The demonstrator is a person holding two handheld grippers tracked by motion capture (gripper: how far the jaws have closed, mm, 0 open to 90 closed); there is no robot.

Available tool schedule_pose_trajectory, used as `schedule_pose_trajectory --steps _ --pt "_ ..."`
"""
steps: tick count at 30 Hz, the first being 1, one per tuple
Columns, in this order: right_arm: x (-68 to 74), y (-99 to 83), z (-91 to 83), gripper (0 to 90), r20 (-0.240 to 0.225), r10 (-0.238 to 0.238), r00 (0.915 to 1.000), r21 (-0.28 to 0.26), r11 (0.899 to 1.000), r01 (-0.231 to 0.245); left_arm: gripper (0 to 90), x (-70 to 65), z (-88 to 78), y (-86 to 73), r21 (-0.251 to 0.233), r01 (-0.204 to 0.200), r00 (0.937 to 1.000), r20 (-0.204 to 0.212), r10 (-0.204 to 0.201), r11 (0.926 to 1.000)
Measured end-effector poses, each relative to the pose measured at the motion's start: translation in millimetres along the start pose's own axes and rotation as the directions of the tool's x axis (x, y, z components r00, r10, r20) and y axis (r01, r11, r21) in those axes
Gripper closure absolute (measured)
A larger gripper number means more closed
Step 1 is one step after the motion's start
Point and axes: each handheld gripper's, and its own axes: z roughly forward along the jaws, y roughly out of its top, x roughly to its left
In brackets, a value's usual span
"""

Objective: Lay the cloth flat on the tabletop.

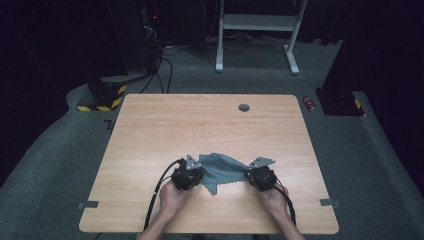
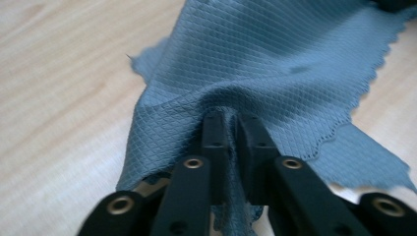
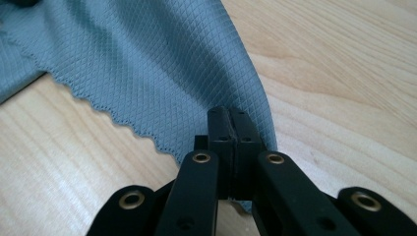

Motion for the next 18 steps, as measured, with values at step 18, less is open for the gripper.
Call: schedule_pose_trajectory --steps 18 --pt "18.9 -13.4 -30.6 89.9 -0.046 -0.022 0.9987 -0.059 0.998 0.019 88.7 -17.6 -50.6 -21.6 -0.045 0.02 0.9893 0.145 -0.013 0.9988"
